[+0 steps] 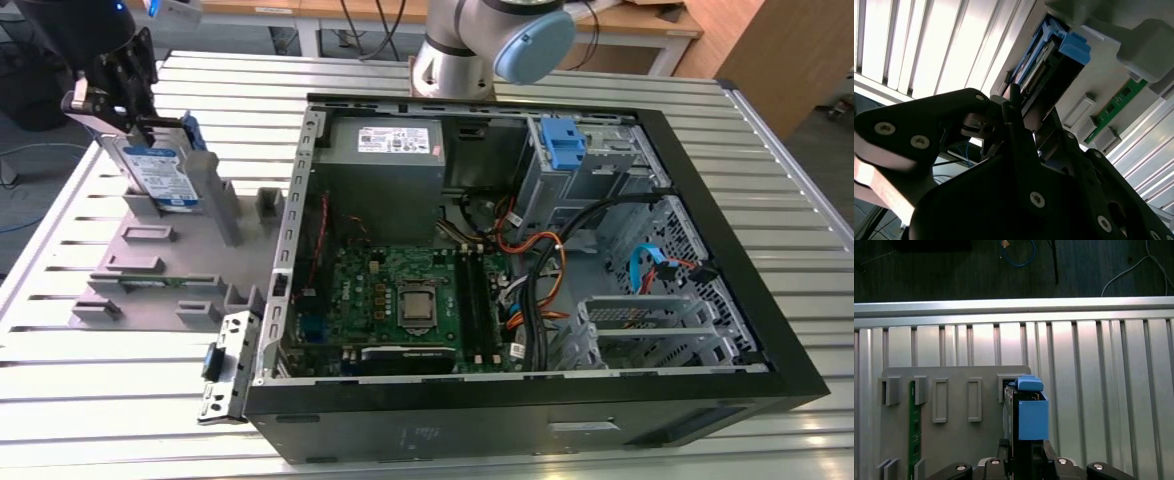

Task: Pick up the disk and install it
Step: 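Pick up the disk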

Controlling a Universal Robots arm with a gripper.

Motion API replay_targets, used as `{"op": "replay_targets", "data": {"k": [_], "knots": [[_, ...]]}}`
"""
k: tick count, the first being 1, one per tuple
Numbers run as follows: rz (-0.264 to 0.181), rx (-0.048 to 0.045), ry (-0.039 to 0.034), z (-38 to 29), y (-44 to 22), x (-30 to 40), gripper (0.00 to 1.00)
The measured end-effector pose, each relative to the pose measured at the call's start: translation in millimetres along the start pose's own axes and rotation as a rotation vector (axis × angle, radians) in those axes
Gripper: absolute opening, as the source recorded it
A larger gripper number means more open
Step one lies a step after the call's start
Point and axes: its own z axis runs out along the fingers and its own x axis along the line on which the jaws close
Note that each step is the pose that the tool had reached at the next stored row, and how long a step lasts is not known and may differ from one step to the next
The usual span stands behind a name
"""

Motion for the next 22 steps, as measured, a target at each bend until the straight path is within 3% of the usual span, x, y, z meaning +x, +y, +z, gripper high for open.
{"op": "replay_targets", "data": {"k": [22], "knots": [[-0.001,0.0002,0.0038,-3.9,0.2,-0.4,0.35]]}}
